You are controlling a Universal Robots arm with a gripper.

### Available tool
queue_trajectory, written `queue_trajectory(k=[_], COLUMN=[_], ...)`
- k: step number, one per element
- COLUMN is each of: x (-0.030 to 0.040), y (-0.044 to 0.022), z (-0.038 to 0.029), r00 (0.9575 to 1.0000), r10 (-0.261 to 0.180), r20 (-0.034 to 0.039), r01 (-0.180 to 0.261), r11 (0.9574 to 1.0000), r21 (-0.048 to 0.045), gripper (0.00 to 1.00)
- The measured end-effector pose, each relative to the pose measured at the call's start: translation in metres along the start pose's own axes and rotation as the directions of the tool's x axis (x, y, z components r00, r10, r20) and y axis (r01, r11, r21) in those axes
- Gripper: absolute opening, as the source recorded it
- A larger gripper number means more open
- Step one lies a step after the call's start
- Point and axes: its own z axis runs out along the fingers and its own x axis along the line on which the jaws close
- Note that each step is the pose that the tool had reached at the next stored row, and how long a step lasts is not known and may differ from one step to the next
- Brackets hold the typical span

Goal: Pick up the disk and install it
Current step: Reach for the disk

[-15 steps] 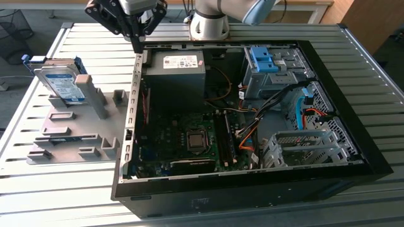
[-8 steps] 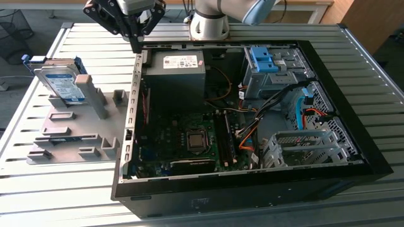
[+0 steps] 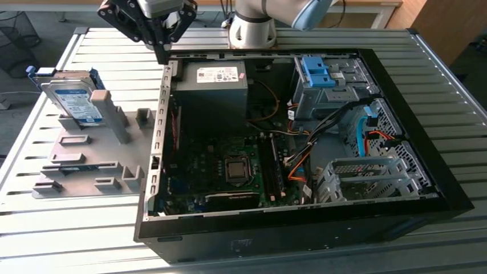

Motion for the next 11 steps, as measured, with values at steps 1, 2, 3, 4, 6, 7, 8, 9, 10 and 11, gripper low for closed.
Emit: queue_trajectory(k=[1, 2, 3, 4, 6, 7, 8, 9, 10, 11], x=[0.0004, 0.0007, 0.0009, 0.0010, 0.0011, 0.0011, 0.0011, 0.0011, 0.0015, 0.0028], y=[0.0000, 0.0000, -0.0001, -0.0001, -0.0001, -0.0001, -0.0001, -0.0001, -0.0001, -0.0003], z=[0.0000, 0.0000, 0.0000, 0.0000, 0.0000, 0.0000, 0.0000, 0.0000, 0.0000, -0.0001], r00=[1.0000, 1.0000, 1.0000, 1.0000, 1.0000, 1.0000, 1.0000, 1.0000, 1.0000, 1.0000], r10=[0.000, 0.000, 0.000, 0.000, 0.000, 0.000, 0.000, 0.000, 0.000, 0.000], r20=[0.0000, 0.0000, 0.0000, 0.0000, -0.0001, 0.0000, 0.0000, 0.0000, 0.0000, 0.0000], r01=[0.000, 0.000, 0.000, 0.000, 0.000, 0.000, 0.000, 0.000, 0.000, 0.000], r11=[1.0000, 1.0000, 1.0000, 1.0000, 1.0000, 1.0000, 1.0000, 1.0000, 1.0000, 1.0000], r21=[0.0000, 0.0000, 0.0000, 0.0000, 0.0000, 0.0000, 0.0000, 0.0000, 0.0000, 0.0000], gripper=[0.11, 0.11, 0.11, 0.11, 0.11, 0.11, 0.11, 0.11, 0.11, 0.11])
